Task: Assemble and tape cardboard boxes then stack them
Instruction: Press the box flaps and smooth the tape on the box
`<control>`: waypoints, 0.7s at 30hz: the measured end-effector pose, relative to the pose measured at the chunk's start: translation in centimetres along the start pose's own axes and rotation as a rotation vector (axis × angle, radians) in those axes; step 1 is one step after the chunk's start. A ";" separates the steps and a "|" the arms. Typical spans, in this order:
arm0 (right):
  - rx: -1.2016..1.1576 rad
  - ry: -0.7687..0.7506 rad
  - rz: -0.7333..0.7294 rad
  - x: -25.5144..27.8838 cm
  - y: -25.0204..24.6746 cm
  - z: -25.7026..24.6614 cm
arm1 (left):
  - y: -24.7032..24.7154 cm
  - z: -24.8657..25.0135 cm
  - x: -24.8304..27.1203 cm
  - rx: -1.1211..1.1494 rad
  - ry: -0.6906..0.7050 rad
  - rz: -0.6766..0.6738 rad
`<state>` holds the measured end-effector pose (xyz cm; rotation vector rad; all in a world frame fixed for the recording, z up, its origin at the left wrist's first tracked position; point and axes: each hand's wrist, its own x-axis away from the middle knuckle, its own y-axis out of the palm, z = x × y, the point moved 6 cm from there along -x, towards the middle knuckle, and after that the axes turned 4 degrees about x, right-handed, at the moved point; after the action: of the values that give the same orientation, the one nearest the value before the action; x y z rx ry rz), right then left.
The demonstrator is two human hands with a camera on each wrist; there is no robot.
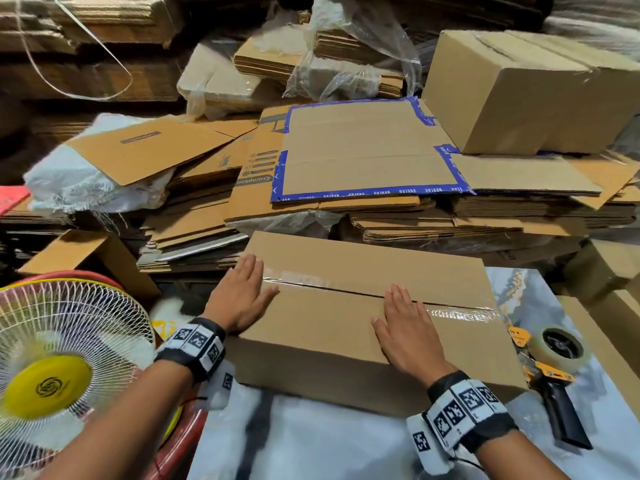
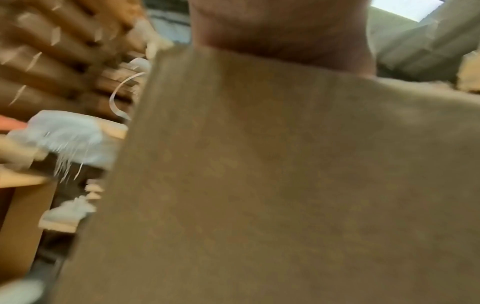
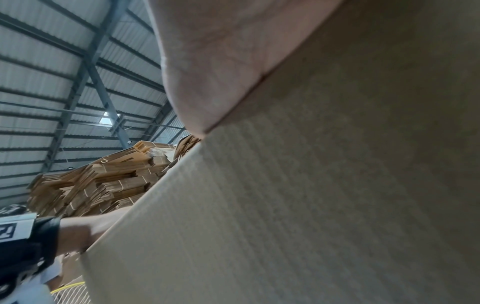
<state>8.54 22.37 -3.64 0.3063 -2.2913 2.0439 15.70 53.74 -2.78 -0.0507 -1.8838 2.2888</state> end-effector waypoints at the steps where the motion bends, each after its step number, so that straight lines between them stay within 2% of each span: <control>1: 0.004 0.000 0.000 0.0 0.0 0.0 | -0.1 0.1 0.1 0.057 -0.042 0.028; 4: 0.018 -0.007 -0.017 -0.2 0.2 -0.2 | -0.4 -0.4 0.5 0.172 -0.156 0.055; 8: 0.041 -0.042 -0.014 -0.9 -0.3 0.6 | 0.1 -0.3 2.2 0.193 -0.129 0.025; 10: 0.049 -0.045 -0.028 -1.3 -0.6 0.8 | 0.7 0.5 3.4 0.067 -0.115 -0.002; 12: 0.030 0.000 -0.034 -1.6 -0.8 0.5 | 1.3 1.8 4.4 -0.035 -0.070 -0.041; 14: -0.011 0.015 -0.013 -1.9 -1.0 -0.9 | 1.8 3.4 4.8 -0.045 0.024 -0.052; 18: -0.026 -0.163 -0.030 -2.7 -0.4 -6.6 | 2.4 4.6 4.7 -0.061 0.138 -0.045; 21: 0.000 -0.198 -0.053 -3.0 0.0 -7.4 | 2.4 4.5 4.4 -0.081 0.139 -0.049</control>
<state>10.82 30.00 -3.29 0.5878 -2.3626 2.0726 10.49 49.64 -3.88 -0.1679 -1.8845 2.1180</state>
